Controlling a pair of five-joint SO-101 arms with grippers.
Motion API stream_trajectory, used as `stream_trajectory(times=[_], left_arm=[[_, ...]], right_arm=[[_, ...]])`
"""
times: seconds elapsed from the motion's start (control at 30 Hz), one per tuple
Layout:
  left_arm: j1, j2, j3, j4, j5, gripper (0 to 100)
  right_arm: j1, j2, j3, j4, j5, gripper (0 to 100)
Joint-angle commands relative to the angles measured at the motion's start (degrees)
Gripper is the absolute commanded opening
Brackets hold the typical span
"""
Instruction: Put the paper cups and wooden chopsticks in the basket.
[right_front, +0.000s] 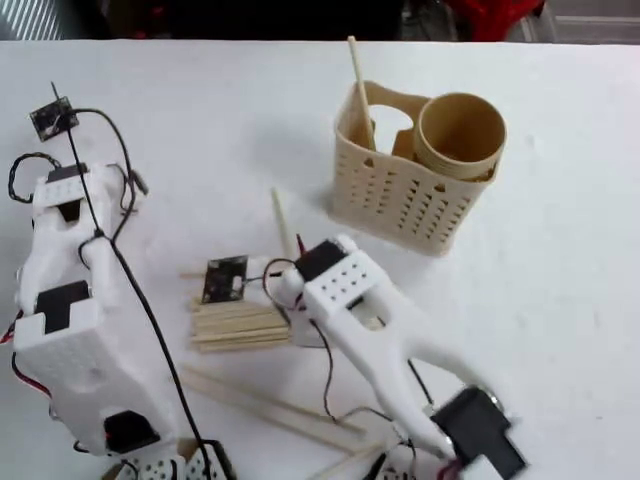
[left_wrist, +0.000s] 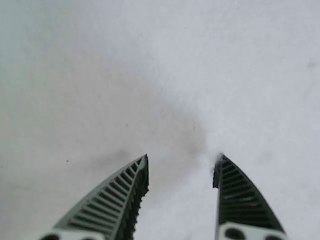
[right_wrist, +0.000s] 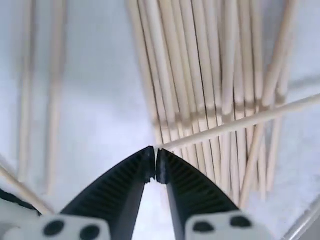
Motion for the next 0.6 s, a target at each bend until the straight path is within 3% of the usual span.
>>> stream_trajectory(times=[0.0,0.17,0.57], left_arm=[[0.6,-0.5,-2.8,-1.2,0.6,22],[0.6,-0.5,-2.8,-1.2,0.6,22],[0.6,-0.5,-2.8,-1.2,0.6,22]], right_arm=[[-8.0,-8.7,5.0,0.0,-2.1,2.6],[-22.4,-15.9,16.4,-5.2,-2.0,2.7],[-36.9,-16.4,17.0,-3.5,-1.9,2.4]])
